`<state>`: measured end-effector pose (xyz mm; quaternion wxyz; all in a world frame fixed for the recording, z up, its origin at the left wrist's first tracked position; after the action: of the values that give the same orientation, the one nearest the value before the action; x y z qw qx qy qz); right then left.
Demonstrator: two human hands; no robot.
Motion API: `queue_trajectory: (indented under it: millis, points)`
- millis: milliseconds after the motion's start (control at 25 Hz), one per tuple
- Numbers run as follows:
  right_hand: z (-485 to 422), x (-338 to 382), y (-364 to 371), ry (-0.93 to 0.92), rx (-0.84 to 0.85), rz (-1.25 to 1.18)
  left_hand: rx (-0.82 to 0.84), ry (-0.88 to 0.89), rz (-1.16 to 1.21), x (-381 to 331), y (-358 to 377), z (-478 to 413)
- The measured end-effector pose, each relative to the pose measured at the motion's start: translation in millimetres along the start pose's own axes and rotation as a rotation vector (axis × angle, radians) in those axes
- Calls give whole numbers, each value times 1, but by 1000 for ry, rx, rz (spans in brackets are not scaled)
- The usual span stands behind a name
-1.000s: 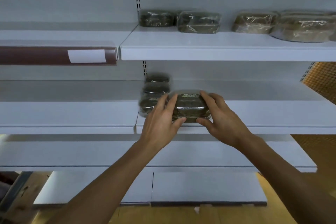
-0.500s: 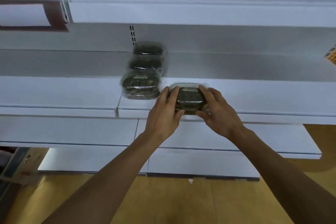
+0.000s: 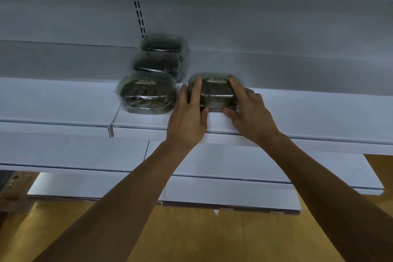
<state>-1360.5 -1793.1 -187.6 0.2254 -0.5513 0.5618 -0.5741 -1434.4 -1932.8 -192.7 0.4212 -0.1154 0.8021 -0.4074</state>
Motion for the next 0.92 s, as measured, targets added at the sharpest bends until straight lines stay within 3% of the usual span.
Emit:
queue_trajectory:
  millis: [480,800,920]
  points:
    - [-78,-19,22,6,-57,223,-70,-92,-114,6,26,-57]
    - [-110,-34,21,82,-153,53,-55,-108,-173,12,39,-94]
    - [-121,-38,21,115,-162,89,-53,-62,-191,7,39,-100]
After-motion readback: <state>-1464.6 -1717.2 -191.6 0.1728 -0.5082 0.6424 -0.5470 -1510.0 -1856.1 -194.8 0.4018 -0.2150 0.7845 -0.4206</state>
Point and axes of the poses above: each hand's wrist, its own z-axis away from the middle knuckle, its own y-axis out of the palm, x = y × z, the point moved 10 cm from there along -z, towards the middle knuckle, and after that the axes turned 4 degrees about z, right-handed, at the moved point
